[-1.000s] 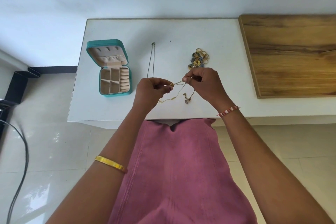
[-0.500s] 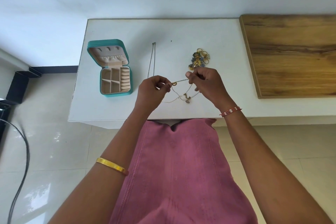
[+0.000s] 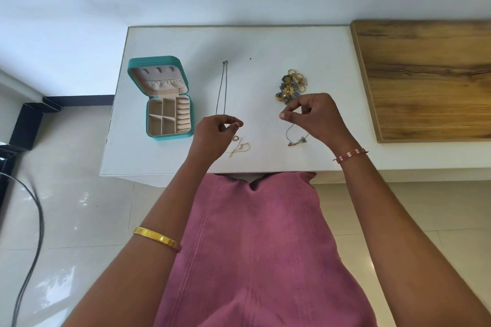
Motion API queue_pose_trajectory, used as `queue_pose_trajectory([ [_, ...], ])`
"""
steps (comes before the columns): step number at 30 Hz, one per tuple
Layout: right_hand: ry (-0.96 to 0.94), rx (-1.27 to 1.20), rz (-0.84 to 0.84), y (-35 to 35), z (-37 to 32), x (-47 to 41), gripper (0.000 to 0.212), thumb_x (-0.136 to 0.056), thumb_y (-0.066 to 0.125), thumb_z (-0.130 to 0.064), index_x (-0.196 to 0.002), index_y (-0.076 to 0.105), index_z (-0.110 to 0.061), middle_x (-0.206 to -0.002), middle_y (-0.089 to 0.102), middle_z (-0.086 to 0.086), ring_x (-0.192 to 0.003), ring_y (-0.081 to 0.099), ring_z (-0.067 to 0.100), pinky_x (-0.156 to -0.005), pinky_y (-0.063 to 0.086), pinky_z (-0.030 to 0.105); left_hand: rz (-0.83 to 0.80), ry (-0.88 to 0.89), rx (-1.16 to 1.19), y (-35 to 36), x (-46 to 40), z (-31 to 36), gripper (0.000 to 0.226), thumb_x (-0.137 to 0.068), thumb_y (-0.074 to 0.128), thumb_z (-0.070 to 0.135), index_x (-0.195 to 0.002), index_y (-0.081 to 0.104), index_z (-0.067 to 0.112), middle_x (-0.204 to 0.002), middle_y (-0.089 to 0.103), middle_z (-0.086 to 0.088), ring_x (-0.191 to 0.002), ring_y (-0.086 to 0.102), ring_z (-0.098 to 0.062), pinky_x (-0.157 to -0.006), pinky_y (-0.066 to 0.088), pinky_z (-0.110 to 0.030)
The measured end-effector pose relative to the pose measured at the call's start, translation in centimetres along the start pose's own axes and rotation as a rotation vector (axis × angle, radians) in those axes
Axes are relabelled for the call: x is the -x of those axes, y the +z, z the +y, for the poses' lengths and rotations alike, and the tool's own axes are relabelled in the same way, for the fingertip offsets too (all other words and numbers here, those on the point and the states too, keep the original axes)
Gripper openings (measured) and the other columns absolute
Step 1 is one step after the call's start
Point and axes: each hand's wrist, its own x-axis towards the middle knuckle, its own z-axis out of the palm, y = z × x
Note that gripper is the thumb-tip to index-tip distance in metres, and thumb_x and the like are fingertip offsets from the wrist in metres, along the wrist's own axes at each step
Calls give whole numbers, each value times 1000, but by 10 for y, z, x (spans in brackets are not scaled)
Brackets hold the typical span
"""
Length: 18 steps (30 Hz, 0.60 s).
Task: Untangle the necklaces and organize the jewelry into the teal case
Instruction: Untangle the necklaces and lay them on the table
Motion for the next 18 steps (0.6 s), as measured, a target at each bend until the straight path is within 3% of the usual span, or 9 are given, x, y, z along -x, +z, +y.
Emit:
queue_pose_trajectory([
  [5, 50, -39, 77, -4, 12, -8, 5, -82, 67, -13, -82, 68, -9, -52, 36, -2, -39, 35, 1, -46, 30, 8, 20, -47, 120, -5, -2, -5, 24, -93, 47, 9, -101, 68, 17, -59, 56, 1, -38, 37, -2, -41, 29, -10],
  [9, 89, -16, 10, 1, 20, -13, 12, -86, 60, -7, -92, 68, 0, -58, 52, 0, -49, 49, 2, -58, 44, 21, -18, -45, 194, -6, -1, -2, 27, -93, 46, 5, -108, 64, 19, -69, 66, 5, -50, 48, 4, -43, 32, -9],
  [13, 102, 204, -100, 8, 23, -17, 13, -86, 60, -10, -96, 67, -5, -79, 63, 8, -65, 56, 9, -62, 45, 18, -95, -12, 243, -8, 2, 0, 34, -92, 45, 2, -108, 64, 24, -71, 70, 10, -61, 35, -23, -43, 31, -14],
  [16, 118, 459, -103, 12, 17, -14, 20, -85, 62, -16, -105, 65, -12, -107, 64, 11, -95, 59, 26, -79, 44, 29, -154, 19, 293, -10, 6, 6, 35, -93, 43, -2, -114, 62, 19, -77, 69, 6, -55, 44, -10, -48, 31, -14],
  [18, 73, 383, -111, 14, 3, -8, 24, -86, 61, -14, -109, 64, -14, -115, 62, 9, -102, 57, 23, -80, 41, 25, -208, 49, 350, -12, 10, 12, 35, -93, 42, -4, -114, 60, 17, -78, 68, 2, -52, 42, -3, -50, 32, -14],
])
